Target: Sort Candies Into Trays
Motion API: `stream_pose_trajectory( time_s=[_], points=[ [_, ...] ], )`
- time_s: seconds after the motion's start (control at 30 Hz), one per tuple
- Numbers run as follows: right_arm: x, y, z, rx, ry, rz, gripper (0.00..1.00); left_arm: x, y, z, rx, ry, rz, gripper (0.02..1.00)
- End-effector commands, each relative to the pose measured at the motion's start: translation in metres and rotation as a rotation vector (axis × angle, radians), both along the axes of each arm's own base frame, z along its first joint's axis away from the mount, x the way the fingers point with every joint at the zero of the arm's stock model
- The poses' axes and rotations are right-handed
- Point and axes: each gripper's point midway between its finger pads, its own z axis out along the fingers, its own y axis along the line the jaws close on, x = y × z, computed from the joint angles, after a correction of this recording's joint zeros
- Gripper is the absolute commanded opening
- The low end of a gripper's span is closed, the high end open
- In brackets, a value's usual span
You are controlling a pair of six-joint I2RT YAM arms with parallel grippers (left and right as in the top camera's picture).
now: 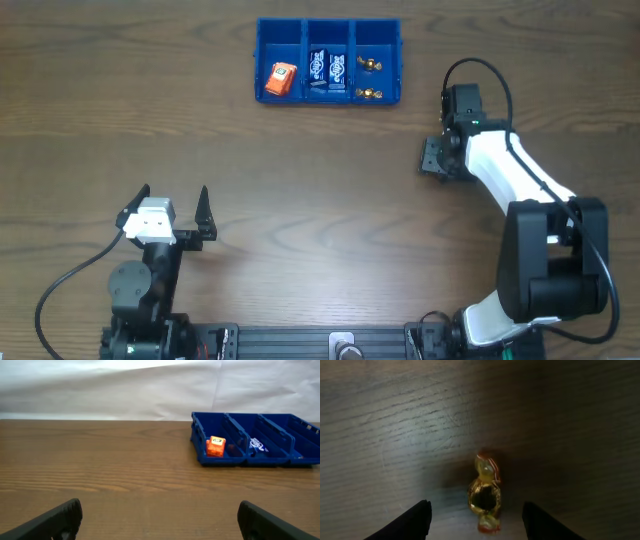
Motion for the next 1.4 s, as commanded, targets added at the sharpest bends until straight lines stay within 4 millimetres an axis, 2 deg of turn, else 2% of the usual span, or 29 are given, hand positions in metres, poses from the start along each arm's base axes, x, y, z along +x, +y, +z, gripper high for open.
stream_pose_trajectory(
  time_s=[0.03, 0.27, 0.47, 0.6, 0.83, 1.03, 1.1, 1.17, 1.23, 1.33, 1.4],
  points=[
    [-0.004, -0.001, -0.019, 0.004, 0.047, -0.011, 0.612, 0.000, -0.001, -0.017, 0.011, 0.036, -0.011, 0.998],
    [-0.004, -0.008, -0.019, -0.003, 0.047, -0.031, 0.566, 0.000, -0.001, -0.017, 0.011, 0.036, -0.011, 0.998],
    [-0.004, -0.010, -0.019, -0.003, 0.046, -0.035, 0.428, 0.000, -0.001, -0.017, 0.011, 0.036, -0.011, 0.996],
    [-0.004, -0.010, -0.019, -0.003, 0.047, -0.036, 0.393, 0.000, -0.001, -0.017, 0.011, 0.036, -0.011, 0.996],
    [-0.004, -0.010, -0.021, -0.003, 0.049, -0.036, 0.229, 0.000, -0.001, -0.017, 0.011, 0.036, -0.011, 0.998],
    [-0.004, -0.009, -0.020, 0.002, 0.046, -0.054, 0.139, 0.000, -0.001, -0.017, 0.011, 0.036, -0.011, 0.998],
    [0.000, 0.001, -0.015, 0.029, 0.029, -0.032, 0.115, 0.000, -0.001, -0.017, 0.011, 0.036, -0.011, 0.998],
    [0.000, 0.011, 0.000, 0.037, 0.001, -0.004, 0.082, 0.000, -0.001, -0.017, 0.011, 0.036, -0.011, 0.998],
    [0.003, 0.025, 0.034, 0.045, -0.083, 0.036, 0.064, 0.000, -0.001, -0.017, 0.011, 0.036, -0.011, 0.998],
    [0.009, 0.042, 0.109, 0.081, -0.284, 0.062, 0.058, 0.000, -0.001, -0.017, 0.011, 0.036, -0.011, 0.998],
    [0.014, 0.049, 0.151, 0.109, -0.391, 0.074, 0.058, 0.000, -0.001, -0.017, 0.011, 0.036, -0.011, 0.998]
  ],
)
